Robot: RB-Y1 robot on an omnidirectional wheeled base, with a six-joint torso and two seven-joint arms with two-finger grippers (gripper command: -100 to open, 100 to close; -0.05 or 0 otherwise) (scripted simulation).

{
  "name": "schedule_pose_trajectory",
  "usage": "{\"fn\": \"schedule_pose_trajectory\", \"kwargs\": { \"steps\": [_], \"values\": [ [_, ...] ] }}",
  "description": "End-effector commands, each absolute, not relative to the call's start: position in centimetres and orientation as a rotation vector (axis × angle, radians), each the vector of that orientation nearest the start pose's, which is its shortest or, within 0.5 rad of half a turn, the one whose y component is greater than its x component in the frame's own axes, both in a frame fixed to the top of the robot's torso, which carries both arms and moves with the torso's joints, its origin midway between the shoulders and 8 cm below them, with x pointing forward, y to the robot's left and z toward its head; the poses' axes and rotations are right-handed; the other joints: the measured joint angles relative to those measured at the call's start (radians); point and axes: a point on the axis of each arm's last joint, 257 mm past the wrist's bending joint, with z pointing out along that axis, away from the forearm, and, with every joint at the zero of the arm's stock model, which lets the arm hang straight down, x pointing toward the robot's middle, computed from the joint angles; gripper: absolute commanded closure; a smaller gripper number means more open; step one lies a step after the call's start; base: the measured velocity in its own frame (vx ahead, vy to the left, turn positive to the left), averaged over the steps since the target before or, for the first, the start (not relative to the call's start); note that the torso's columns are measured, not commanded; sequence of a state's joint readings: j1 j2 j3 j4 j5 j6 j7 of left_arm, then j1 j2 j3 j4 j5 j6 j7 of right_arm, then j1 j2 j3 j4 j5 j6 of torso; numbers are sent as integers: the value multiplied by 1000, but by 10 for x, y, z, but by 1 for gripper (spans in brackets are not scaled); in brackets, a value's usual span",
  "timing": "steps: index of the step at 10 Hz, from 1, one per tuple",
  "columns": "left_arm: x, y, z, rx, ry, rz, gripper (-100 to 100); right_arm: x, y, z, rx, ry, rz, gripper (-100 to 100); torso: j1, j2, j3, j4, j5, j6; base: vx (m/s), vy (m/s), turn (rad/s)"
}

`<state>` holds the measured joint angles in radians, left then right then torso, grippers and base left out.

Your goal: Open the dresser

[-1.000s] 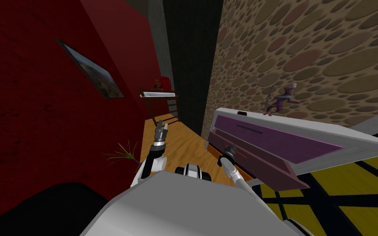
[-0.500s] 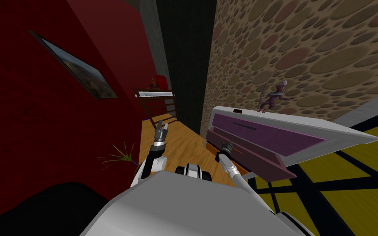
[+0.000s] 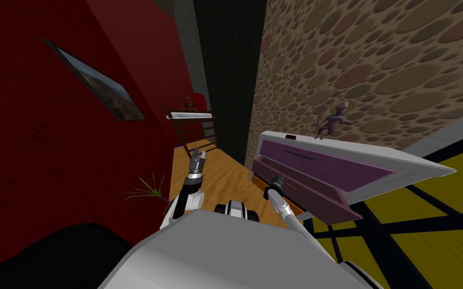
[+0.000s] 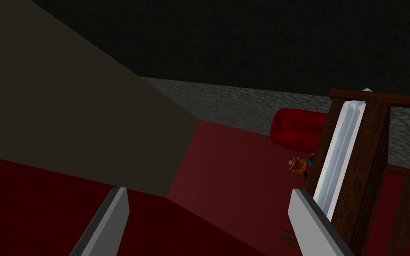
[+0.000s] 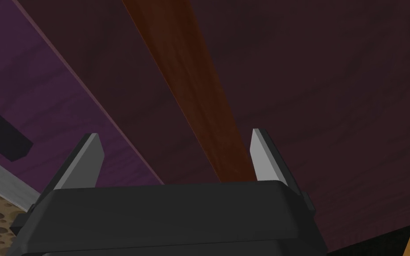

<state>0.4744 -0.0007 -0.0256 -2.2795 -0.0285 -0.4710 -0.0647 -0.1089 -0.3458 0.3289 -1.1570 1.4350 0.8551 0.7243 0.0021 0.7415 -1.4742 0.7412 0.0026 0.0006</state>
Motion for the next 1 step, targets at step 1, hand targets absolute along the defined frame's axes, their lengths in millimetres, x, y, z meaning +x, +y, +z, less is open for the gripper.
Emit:
{"fn": "schedule_pose_trajectory", "kwargs": {
  "steps": [1],
  "values": [
    [352,265,27,-624,648,-1258,0,489,-422,-325,-510,1772,-1345,0,0,-1,0,-1,-1,0,0,0,0]
  ]
}}
